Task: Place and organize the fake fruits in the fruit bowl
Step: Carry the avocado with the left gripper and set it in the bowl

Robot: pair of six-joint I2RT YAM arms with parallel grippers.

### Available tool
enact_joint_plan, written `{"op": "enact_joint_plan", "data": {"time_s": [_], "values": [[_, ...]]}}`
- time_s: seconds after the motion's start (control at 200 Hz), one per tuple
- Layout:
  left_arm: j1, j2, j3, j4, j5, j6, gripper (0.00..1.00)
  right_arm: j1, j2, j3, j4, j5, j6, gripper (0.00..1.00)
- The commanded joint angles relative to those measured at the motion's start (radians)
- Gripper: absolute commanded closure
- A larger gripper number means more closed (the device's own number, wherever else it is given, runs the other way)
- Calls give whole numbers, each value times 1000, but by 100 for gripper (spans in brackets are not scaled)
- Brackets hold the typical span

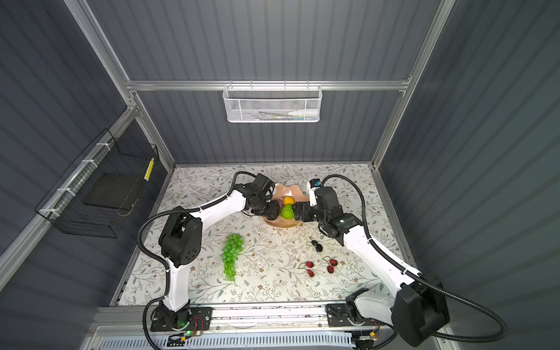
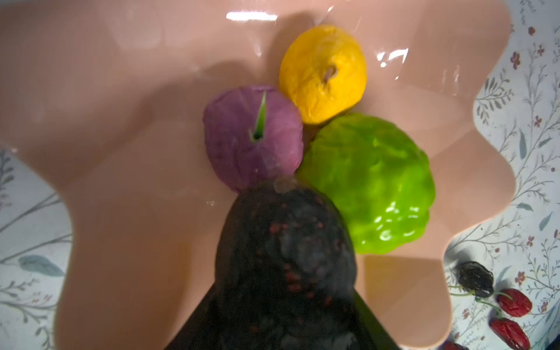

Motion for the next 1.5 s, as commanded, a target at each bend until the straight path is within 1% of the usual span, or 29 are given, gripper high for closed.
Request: {"op": "enact_joint_plan", "data": {"time_s": [0.0,0.23,0.355,0.52,0.655,0.685,0.86,1.056,1.231,1.366,1.476,1.496], "values": [[0,23,40,37,17,20,53,-4,-15,8,-64,15,-6,11],[0,49,33,66,33,3,47,-3,-34,-1,-131,11,-14,12],[0,59,28,73,41,3,46,-4,-41,-17,-157,3,-12,13],[1,56,23,79,52,3,39,-4,-47,-28,-166,1,-7,12],[0,43,20,79,59,-4,30,-4,-38,-28,-166,-3,-9,12],[0,39,19,77,61,-4,28,-4,-36,-28,-193,-4,-9,13],[0,7,6,69,59,-7,26,-4,-38,-41,-202,-8,-6,13],[0,-56,14,31,36,1,21,-3,-23,-43,-195,-19,1,13],[0,-139,19,-41,-20,22,17,-2,-3,-26,-177,-41,1,13],[4,-237,-14,-119,-93,18,17,-2,11,7,-176,-51,-9,13],[44,-312,-86,-174,-60,-31,22,-2,14,12,-177,-74,-13,14],[53,-323,-96,-194,-52,-39,23,-2,14,12,-150,-83,-15,14]]}}
